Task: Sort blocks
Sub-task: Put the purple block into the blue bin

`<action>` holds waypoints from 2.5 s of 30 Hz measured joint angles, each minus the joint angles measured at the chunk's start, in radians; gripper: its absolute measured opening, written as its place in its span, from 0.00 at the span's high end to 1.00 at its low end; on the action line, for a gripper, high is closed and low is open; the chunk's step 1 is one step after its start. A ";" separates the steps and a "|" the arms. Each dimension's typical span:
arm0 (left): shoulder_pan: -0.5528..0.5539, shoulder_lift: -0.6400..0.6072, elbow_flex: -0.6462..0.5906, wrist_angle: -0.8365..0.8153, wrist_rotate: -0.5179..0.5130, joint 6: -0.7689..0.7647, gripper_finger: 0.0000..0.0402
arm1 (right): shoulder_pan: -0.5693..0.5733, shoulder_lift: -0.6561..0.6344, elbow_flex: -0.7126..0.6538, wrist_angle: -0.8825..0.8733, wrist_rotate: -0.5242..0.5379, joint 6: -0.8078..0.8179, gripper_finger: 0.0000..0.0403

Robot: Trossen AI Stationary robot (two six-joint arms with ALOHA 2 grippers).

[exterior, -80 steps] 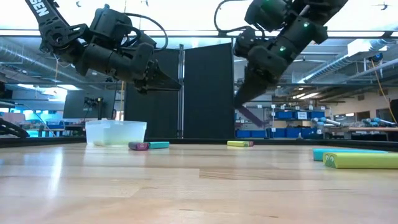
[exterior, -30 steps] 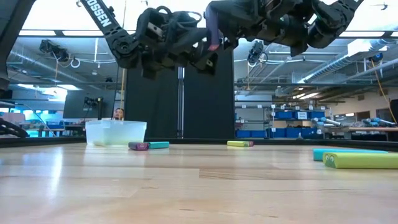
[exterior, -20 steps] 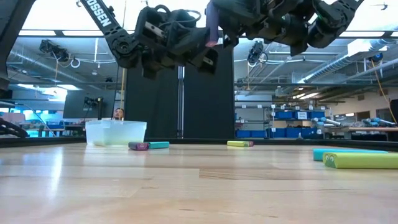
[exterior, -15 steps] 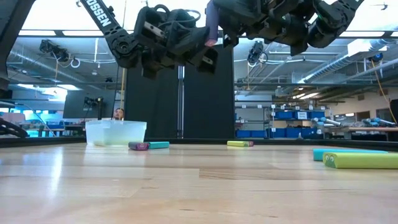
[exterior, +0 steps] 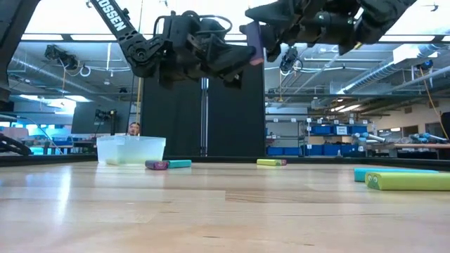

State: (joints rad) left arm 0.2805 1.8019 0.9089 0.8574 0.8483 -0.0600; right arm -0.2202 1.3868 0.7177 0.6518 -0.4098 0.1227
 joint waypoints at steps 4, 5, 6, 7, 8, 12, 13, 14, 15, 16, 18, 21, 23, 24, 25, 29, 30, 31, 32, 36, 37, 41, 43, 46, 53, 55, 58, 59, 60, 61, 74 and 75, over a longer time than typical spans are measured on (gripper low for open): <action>-0.001 0.000 0.000 -0.002 -0.073 -0.001 0.87 | 0.004 -0.044 0.000 -0.080 0.118 -0.044 0.70; -0.002 0.000 0.000 -0.008 -0.092 -0.001 0.87 | 0.004 -0.046 0.000 -0.086 0.137 -0.043 0.76; -0.006 0.000 0.001 -0.020 -0.109 0.003 0.87 | 0.004 -0.047 0.000 -0.087 0.154 -0.040 0.82; -0.011 0.000 0.004 -0.040 -0.109 0.015 0.87 | 0.002 -0.047 0.001 -0.089 0.198 -0.041 0.89; -0.021 0.000 0.010 -0.070 -0.116 0.030 0.87 | -0.002 -0.047 0.001 -0.097 0.228 -0.043 0.94; -0.049 0.000 0.047 -0.221 -0.207 0.137 0.87 | -0.014 -0.048 0.028 -0.211 0.278 -0.046 0.95; -0.054 0.000 0.056 -0.265 -0.235 0.166 0.87 | -0.015 -0.048 0.039 -0.248 0.273 -0.044 0.94; -0.060 0.000 0.067 -0.307 -0.260 0.190 0.87 | -0.017 -0.048 0.051 -0.279 0.274 -0.044 0.93; -0.066 0.000 0.079 -0.340 -0.283 0.211 0.87 | -0.016 -0.048 0.062 -0.304 0.274 -0.047 0.94; -0.069 0.000 0.090 -0.378 -0.303 0.227 0.87 | -0.012 -0.048 0.071 -0.329 0.276 -0.052 0.94; -0.070 0.000 0.105 -0.445 -0.345 0.255 0.87 | 0.001 -0.048 0.082 -0.358 0.270 -0.058 0.97; -0.064 0.000 0.110 -0.487 -0.404 0.270 0.87 | 0.016 -0.048 0.085 -0.378 0.259 -0.065 0.98; -0.064 0.000 0.114 -0.481 -0.424 0.270 0.87 | 0.022 -0.048 0.086 -0.388 0.245 -0.058 0.97; -0.065 0.000 0.114 -0.482 -0.440 0.268 0.87 | 0.028 -0.048 0.086 -0.390 0.240 -0.050 0.97; -0.065 0.000 0.114 -0.485 -0.451 0.269 0.87 | 0.037 -0.048 0.086 -0.392 0.239 -0.045 0.97; -0.063 0.000 0.114 -0.508 -0.548 0.262 0.87 | 0.076 -0.047 0.086 -0.364 0.234 -0.036 0.98; -0.062 0.000 0.114 -0.521 -0.579 0.262 0.87 | 0.086 -0.047 0.086 -0.353 0.238 -0.028 0.98; -0.062 0.000 0.114 -0.533 -0.613 0.262 0.87 | 0.097 -0.047 0.086 -0.343 0.247 -0.019 0.98; -0.062 0.000 0.114 -0.540 -0.652 0.262 0.87 | 0.108 -0.047 0.086 -0.332 0.257 -0.012 0.98; -0.064 0.000 0.114 -0.553 -0.781 0.256 0.87 | 0.150 -0.047 0.086 -0.287 0.312 -0.010 0.98; -0.063 0.000 0.114 -0.553 -0.798 0.255 0.87 | 0.158 -0.047 0.086 -0.276 0.321 -0.010 0.98; -0.066 0.000 0.114 -0.569 -0.844 0.270 0.87 | 0.176 -0.047 0.096 -0.249 0.369 -0.010 0.98; -0.069 0.005 0.114 -0.585 -0.873 0.290 0.87 | 0.179 -0.047 0.115 -0.252 0.377 -0.016 0.98; -0.079 0.006 0.113 -0.623 -0.919 0.322 0.87 | 0.179 -0.047 0.134 -0.252 0.381 -0.037 0.98; -0.118 0.006 0.111 -0.674 -0.985 0.420 0.87 | 0.169 -0.047 0.145 -0.248 0.455 -0.054 0.98; -0.132 0.006 0.097 -0.671 -0.986 0.445 0.87 | 0.165 -0.047 0.145 -0.236 0.468 -0.055 0.98; -0.151 0.006 0.081 -0.664 -0.986 0.449 0.87 | 0.160 -0.047 0.145 -0.224 0.468 -0.055 0.98; -0.156 0.006 0.077 -0.662 -0.986 0.449 0.87 | 0.158 -0.047 0.145 -0.219 0.468 -0.055 0.98; -0.161 0.006 0.071 -0.659 -0.986 0.449 0.87 | 0.155 -0.047 0.145 -0.216 0.468 -0.055 0.98; -0.165 0.006 0.066 -0.660 -0.986 0.449 0.87 | 0.151 -0.047 0.145 -0.211 0.468 -0.055 0.98; -0.267 0.008 0.052 -0.640 -0.969 0.585 0.87 | 0.090 -0.048 0.146 -0.201 0.526 -0.074 0.98; -0.272 0.008 0.052 -0.642 -0.969 0.585 0.87 | 0.081 -0.048 0.146 -0.210 0.525 -0.074 0.98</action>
State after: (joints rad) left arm 0.0088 1.8095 0.9611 0.2151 -0.1207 0.5251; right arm -0.1391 1.3388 0.8639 0.4419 0.1154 0.0486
